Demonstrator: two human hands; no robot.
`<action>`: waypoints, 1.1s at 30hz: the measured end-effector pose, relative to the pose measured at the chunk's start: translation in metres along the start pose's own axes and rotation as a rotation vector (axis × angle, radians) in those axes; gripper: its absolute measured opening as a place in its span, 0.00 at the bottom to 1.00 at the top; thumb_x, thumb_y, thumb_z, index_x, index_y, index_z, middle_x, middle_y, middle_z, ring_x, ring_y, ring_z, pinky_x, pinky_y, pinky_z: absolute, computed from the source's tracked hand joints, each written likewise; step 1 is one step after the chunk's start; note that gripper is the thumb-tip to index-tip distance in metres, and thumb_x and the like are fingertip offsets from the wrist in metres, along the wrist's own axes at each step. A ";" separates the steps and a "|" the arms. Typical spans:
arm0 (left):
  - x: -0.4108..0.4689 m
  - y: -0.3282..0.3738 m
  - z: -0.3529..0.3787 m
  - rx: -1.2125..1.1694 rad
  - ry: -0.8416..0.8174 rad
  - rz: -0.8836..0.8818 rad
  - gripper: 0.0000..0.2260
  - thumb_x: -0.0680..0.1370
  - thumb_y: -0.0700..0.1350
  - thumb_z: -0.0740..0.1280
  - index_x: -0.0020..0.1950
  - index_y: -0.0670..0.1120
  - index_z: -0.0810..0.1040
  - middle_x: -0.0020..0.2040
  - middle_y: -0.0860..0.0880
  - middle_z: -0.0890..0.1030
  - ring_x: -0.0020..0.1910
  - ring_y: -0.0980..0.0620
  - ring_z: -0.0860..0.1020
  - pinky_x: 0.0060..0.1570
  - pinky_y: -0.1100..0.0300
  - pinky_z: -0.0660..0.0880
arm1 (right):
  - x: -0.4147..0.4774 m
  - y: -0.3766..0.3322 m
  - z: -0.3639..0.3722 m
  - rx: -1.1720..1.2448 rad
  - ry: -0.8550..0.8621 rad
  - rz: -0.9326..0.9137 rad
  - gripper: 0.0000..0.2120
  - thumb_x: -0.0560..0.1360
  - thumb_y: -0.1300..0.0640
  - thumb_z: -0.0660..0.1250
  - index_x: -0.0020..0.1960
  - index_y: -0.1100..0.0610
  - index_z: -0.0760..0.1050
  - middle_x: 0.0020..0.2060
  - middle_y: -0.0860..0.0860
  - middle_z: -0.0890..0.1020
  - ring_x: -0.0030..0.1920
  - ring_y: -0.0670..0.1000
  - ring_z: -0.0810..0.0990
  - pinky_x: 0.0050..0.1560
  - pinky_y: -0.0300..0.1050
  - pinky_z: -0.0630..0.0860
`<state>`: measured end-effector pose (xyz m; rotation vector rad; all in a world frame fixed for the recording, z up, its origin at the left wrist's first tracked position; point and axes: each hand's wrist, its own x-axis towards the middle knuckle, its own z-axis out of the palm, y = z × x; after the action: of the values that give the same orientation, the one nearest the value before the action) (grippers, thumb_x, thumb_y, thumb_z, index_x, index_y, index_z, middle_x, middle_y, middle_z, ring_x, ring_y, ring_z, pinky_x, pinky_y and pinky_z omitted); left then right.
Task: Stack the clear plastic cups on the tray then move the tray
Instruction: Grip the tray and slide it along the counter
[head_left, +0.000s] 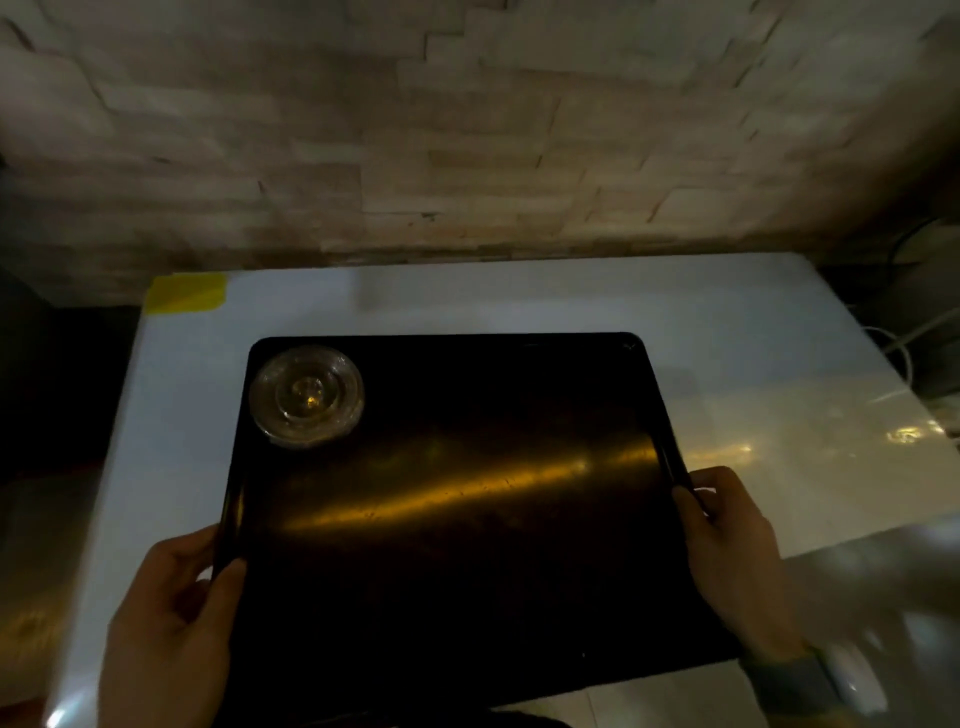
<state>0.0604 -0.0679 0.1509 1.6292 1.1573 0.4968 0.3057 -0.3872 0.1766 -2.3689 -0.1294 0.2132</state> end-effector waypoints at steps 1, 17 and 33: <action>-0.002 0.004 0.003 -0.002 -0.012 -0.001 0.21 0.75 0.38 0.70 0.47 0.68 0.75 0.39 0.64 0.83 0.36 0.64 0.81 0.35 0.67 0.78 | 0.000 0.001 -0.004 0.014 0.003 0.012 0.02 0.79 0.56 0.61 0.48 0.51 0.71 0.39 0.50 0.84 0.34 0.51 0.82 0.34 0.54 0.77; -0.066 0.060 0.170 -0.009 -0.012 -0.008 0.18 0.76 0.37 0.68 0.48 0.62 0.76 0.42 0.65 0.83 0.31 0.61 0.81 0.29 0.72 0.75 | 0.104 0.130 -0.101 0.109 -0.037 0.034 0.04 0.80 0.54 0.61 0.50 0.45 0.72 0.40 0.47 0.85 0.35 0.45 0.84 0.37 0.54 0.81; -0.127 0.110 0.443 0.181 -0.002 0.082 0.10 0.79 0.42 0.63 0.57 0.56 0.72 0.45 0.61 0.78 0.38 0.65 0.78 0.35 0.65 0.69 | 0.284 0.295 -0.231 -0.054 0.097 0.000 0.07 0.79 0.55 0.62 0.57 0.51 0.71 0.46 0.59 0.82 0.43 0.60 0.80 0.45 0.47 0.70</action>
<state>0.3959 -0.3993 0.1072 1.8383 1.1652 0.4533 0.6379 -0.7115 0.1036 -2.4283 -0.0899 0.0962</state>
